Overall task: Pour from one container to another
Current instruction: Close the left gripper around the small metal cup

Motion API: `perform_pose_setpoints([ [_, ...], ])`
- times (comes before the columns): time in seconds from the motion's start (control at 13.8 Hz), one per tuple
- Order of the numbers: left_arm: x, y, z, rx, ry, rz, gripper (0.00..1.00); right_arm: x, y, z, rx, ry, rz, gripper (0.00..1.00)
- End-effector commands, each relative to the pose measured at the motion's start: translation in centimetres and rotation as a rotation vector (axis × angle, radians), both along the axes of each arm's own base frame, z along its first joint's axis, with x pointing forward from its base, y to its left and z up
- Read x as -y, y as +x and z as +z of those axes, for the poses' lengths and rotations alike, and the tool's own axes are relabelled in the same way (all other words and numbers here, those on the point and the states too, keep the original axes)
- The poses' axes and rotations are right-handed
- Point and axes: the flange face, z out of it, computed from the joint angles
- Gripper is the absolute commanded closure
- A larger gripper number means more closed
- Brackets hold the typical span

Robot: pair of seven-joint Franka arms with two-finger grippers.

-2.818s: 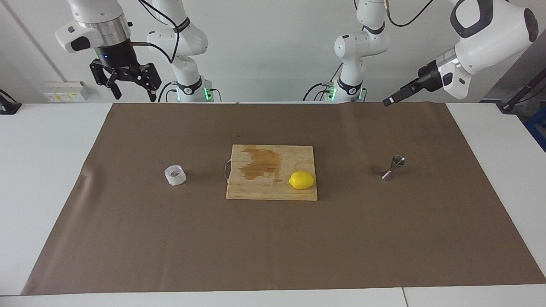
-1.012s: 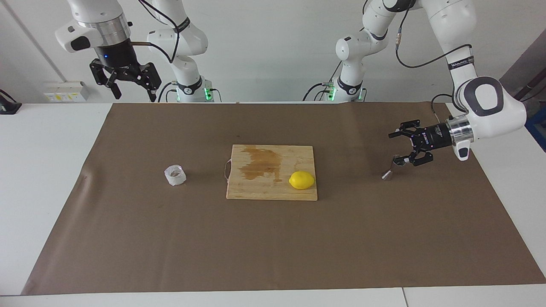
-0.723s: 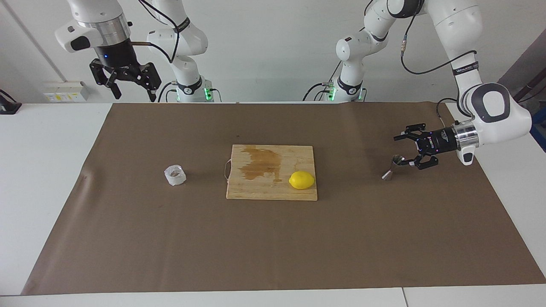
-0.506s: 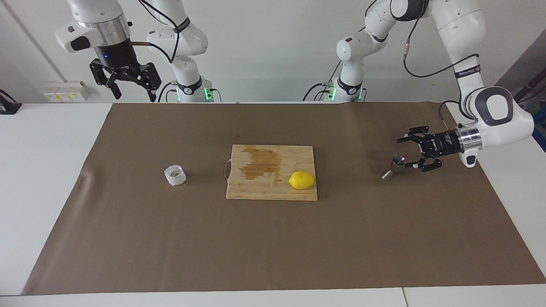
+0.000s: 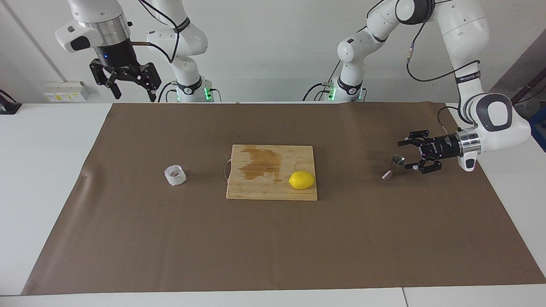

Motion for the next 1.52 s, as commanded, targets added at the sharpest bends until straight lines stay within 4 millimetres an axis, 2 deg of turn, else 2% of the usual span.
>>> perform_pose_setpoints([
  [0.0, -0.3, -0.4, -2.5, 0.029, -0.024, -0.063, 0.0, 0.3, -0.5, 0.2, -0.007, 0.017, 0.009, 0.0],
  [0.07, -0.4, -0.4, -3.3, 0.027, -0.024, -0.074, 0.0, 0.3, -0.5, 0.2, -0.007, 0.017, 0.009, 0.0],
  [0.29, -0.5, -0.4, -4.0, 0.023, -0.03, -0.076, 0.0, 0.3, -0.5, 0.2, -0.007, 0.017, 0.009, 0.0],
  [1.23, -0.3, -0.6, -4.9, 0.008, -0.041, -0.078, 0.0, 0.3, -0.5, 0.2, -0.007, 0.017, 0.009, 0.0],
  [1.3, -0.4, -0.6, -4.9, 0.007, -0.042, -0.078, 0.02, 0.3, -0.5, 0.2, -0.007, 0.017, 0.009, 0.0],
  [1.45, -0.3, -0.6, -4.8, 0.008, -0.043, -0.08, 0.2, 0.3, -0.5, 0.2, -0.007, 0.017, 0.009, 0.0],
])
